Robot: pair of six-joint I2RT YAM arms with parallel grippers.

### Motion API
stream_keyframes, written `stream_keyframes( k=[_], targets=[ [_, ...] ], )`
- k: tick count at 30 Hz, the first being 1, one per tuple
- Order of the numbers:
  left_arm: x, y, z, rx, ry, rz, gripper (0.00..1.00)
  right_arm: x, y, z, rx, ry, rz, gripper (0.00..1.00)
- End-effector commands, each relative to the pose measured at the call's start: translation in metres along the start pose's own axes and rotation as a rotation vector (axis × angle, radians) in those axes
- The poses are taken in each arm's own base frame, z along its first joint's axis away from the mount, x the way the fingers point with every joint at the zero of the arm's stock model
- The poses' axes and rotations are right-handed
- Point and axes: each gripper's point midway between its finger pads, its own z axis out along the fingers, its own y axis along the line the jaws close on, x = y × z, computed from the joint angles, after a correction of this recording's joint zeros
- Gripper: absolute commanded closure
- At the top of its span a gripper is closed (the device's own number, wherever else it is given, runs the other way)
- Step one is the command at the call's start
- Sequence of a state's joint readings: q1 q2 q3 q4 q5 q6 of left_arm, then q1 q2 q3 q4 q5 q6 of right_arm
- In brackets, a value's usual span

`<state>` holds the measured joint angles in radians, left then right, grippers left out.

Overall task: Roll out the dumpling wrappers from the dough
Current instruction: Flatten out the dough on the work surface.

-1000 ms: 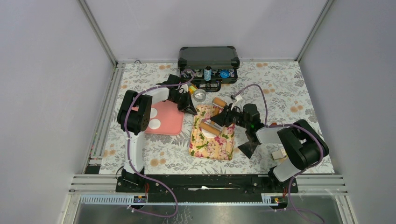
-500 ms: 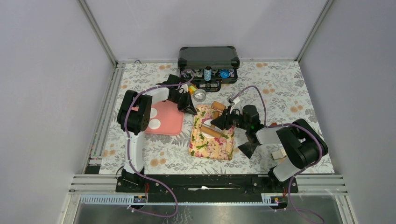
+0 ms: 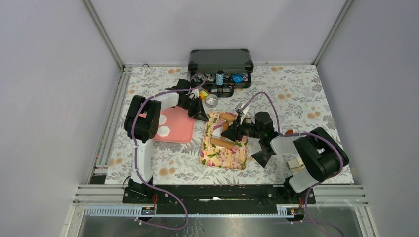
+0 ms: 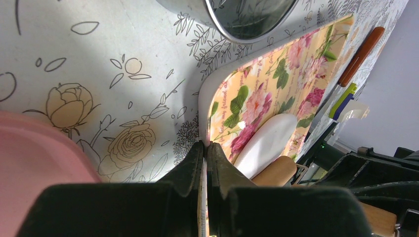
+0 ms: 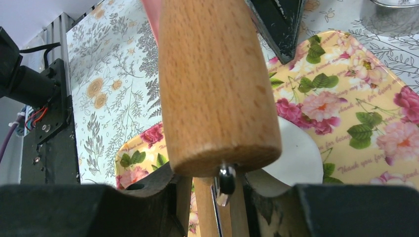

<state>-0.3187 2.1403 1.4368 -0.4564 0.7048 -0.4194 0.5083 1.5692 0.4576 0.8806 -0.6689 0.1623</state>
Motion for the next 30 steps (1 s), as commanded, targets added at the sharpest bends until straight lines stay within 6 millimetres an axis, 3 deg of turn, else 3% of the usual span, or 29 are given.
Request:
stream_keyframes(
  k=[1, 13, 23, 27, 30],
  targets=[
    [-0.011, -0.003, -0.013, 0.0, -0.052, 0.026, 1.0, 0.084, 0.008, -0.02, -0.011, 0.275, 0.093, 1.0],
    [-0.011, -0.004, -0.013, 0.002, -0.053, 0.027, 1.0, 0.088, 0.02, -0.023, -0.075, 0.307, 0.04, 1.0],
    [-0.01, -0.004, -0.013, 0.004, -0.052, 0.028, 1.0, 0.079, 0.03, -0.023, -0.135, 0.28, -0.008, 1.0],
    [-0.011, -0.006, -0.014, 0.005, -0.054, 0.031, 1.0, 0.06, 0.04, -0.021, -0.189, 0.236, -0.039, 1.0],
    [-0.011, -0.006, -0.015, 0.006, -0.055, 0.03, 1.0, 0.02, 0.048, -0.015, -0.212, 0.14, -0.04, 1.0]
  ],
)
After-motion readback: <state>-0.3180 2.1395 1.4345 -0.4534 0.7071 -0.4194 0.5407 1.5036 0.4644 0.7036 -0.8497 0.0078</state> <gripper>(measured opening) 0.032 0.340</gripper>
